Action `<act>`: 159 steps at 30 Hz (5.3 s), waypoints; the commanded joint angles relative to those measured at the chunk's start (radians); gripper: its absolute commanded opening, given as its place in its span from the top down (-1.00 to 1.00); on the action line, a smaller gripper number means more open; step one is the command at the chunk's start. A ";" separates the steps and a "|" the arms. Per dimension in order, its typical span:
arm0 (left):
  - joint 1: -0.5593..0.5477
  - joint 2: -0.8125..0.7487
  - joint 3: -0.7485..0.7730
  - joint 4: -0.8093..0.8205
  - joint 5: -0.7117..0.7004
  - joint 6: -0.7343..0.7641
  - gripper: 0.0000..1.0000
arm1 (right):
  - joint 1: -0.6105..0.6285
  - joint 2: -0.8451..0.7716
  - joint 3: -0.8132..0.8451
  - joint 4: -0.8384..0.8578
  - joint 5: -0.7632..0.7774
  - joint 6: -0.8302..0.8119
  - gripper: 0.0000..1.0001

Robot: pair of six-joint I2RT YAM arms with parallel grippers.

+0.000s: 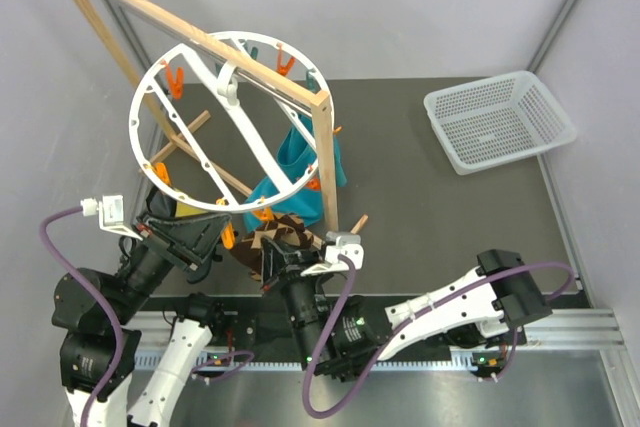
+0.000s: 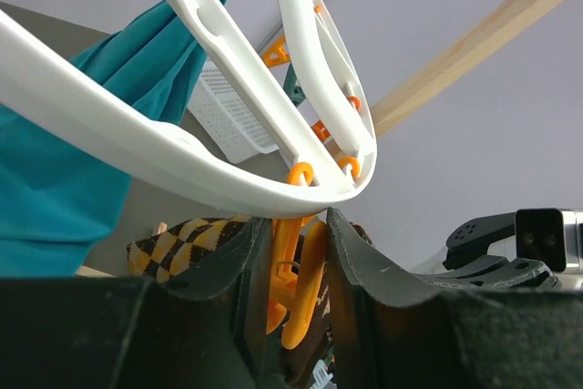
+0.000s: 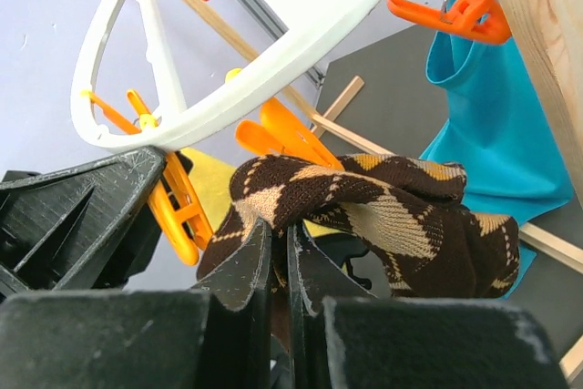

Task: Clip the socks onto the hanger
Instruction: Clamp the sock onto the hanger, then reset both arms

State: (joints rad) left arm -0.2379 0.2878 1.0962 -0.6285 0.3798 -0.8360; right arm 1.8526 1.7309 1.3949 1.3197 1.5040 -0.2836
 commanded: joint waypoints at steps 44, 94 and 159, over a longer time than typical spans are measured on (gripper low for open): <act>0.000 -0.003 -0.047 0.047 0.064 0.026 1.00 | -0.021 0.033 0.115 0.355 0.025 0.106 1.00; -0.003 -0.078 0.165 -0.349 -0.136 0.186 -0.91 | 0.135 -0.037 -0.207 0.354 0.197 -0.621 -0.53; -0.003 -0.150 -0.033 -0.365 -0.113 0.136 -0.85 | -1.320 -0.711 -0.543 -1.614 -1.447 0.734 -1.00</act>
State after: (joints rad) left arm -0.2386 0.1455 1.0760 -0.9962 0.2878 -0.7223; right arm 0.5404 1.1286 0.9085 -0.1802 0.0990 0.5430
